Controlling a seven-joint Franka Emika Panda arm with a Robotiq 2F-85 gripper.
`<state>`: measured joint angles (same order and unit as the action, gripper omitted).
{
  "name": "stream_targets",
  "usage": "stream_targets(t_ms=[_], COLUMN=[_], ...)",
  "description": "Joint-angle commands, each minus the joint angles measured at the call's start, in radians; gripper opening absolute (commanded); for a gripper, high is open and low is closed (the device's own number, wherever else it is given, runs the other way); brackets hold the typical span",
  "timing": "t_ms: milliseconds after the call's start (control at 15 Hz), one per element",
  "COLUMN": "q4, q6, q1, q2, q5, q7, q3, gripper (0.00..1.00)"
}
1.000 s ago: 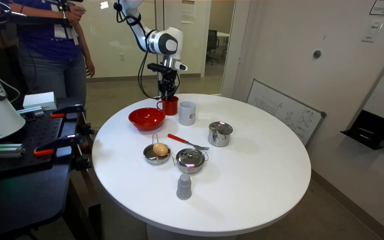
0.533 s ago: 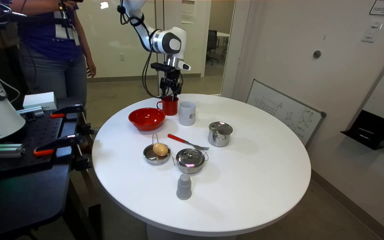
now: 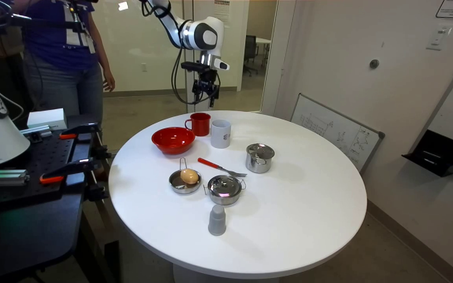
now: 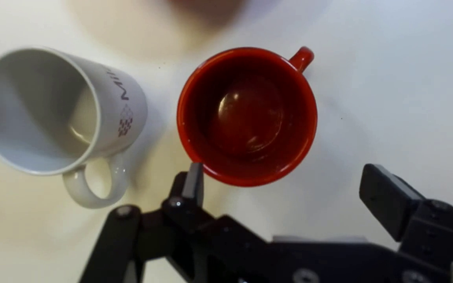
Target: Remove the mug from the bowl and put it on the table
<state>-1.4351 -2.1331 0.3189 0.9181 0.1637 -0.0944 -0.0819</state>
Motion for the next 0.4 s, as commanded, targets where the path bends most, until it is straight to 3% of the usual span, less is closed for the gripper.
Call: stream_targets(t_ms=[0,200,267,333], q4=[-0.096,-0.178,-0.067,-0.091], q6=[-0.050,-0.163,-0.092,-0.117], q1=[-0.008,-0.041,-0.015,-0.022], q2=[-0.106,-0.181,-0.098,-0.119], q5=[-0.005,-0.033,-0.008,-0.014], q7=[-0.039,-0.043,-0.032,-0.032], q3=[0.008,-0.006,0.007,0.006], gripper=[1.00,1.00,1.00,1.00])
